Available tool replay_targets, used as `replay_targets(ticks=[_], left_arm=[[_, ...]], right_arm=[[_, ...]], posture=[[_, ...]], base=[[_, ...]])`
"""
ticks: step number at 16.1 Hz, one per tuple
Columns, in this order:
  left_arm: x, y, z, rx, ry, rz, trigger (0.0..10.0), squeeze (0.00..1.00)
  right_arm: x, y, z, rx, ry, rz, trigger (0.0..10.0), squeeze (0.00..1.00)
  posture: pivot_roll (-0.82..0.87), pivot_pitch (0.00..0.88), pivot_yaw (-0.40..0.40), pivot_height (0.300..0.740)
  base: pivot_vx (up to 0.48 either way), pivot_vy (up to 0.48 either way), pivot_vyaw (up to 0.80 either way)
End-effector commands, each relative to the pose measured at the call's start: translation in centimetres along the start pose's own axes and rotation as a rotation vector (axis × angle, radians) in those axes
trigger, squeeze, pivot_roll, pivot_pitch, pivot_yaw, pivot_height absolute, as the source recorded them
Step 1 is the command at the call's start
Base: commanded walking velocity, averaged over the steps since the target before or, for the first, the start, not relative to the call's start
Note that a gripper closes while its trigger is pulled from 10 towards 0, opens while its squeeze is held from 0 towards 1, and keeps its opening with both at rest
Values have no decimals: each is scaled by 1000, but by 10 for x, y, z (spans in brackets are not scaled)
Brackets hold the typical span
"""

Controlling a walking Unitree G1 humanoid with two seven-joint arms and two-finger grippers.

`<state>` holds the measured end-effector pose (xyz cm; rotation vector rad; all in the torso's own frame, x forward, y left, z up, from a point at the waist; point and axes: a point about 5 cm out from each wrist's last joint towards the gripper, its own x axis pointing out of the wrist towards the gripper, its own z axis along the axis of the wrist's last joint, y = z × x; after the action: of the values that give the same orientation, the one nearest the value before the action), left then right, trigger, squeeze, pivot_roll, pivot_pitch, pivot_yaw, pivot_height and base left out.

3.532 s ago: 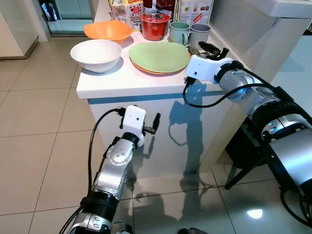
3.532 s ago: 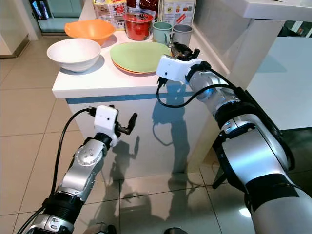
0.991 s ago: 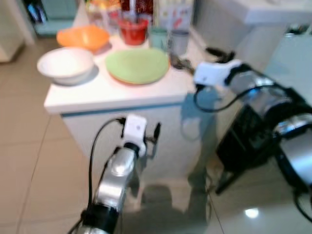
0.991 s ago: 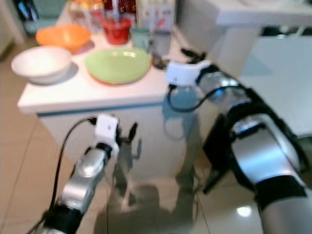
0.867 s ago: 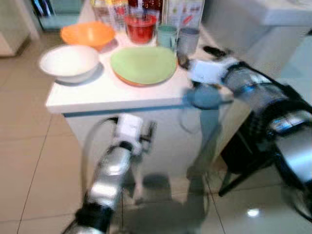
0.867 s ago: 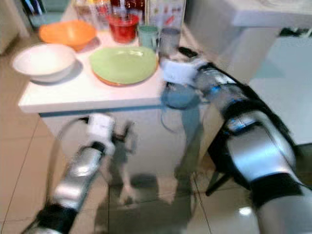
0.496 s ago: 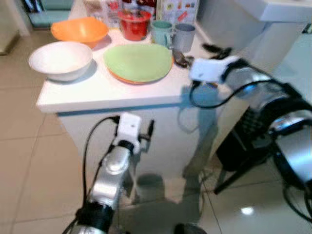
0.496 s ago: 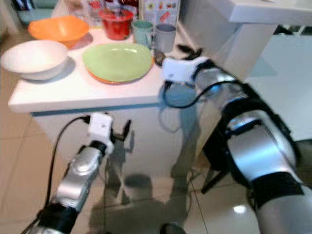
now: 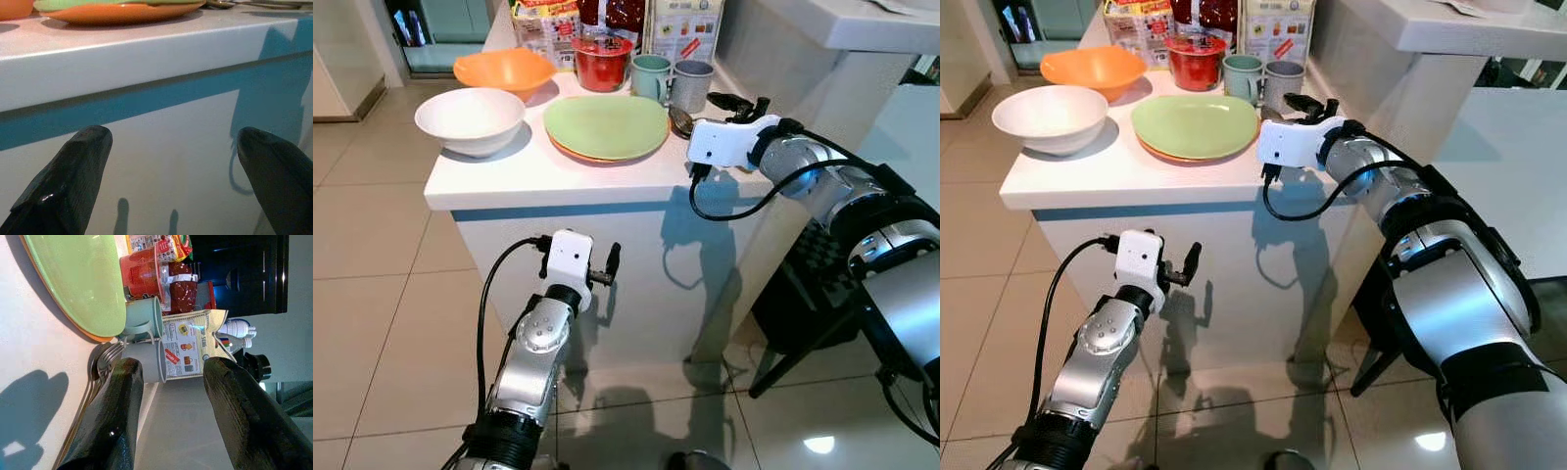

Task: Setting the table

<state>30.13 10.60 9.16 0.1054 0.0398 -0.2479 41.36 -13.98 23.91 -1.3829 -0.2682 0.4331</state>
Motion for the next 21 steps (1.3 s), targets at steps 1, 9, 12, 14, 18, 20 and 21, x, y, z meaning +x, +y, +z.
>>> replay_targets(ticks=[1, 9, 12, 14, 18, 20, 21], left_arm=[[-1, -1, 2, 1, -12, 2, 10000, 0], [2, -4, 4, -7, -17, -8, 10000, 0], [2, -1, 4, -29, -13, 3, 10000, 0], [3, 6, 1, -70, 14, 29, 10000, 0], [4, 12, -1, -114, 37, 17, 10000, 0], [1, 13, -5, -117, 51, -4, 10000, 0], [-1, 12, -6, -133, 52, -14, 10000, 0]], right_arm=[[1, -6, 2, -2, -1, -6, 10000, 0], [0, -11, -1, 44, 6, -24, 10000, 0], [-2, -1, -8, 671, -2, -39, 10000, 0], [-10, 33, -18, 1080, -5, -59, 10000, 0], [-51, 143, -27, 1494, 160, -126, 10000, 0], [-79, 187, -16, 1607, 238, -136, 10000, 0], [-86, 194, -13, 1627, 248, -140, 10000, 0]], posture=[[74, 33, -51, 740], [73, 31, -55, 740], [77, 25, -70, 740], [79, 16, -71, 740], [64, 0, -53, 740], [50, 0, -31, 740], [49, 0, -30, 740]], base=[[0, 0, 0], [0, 0, 0], [0, 0, 0], [0, 0, 0], [0, 0, 0], [0, 0, 0], [0, 0, 0]])
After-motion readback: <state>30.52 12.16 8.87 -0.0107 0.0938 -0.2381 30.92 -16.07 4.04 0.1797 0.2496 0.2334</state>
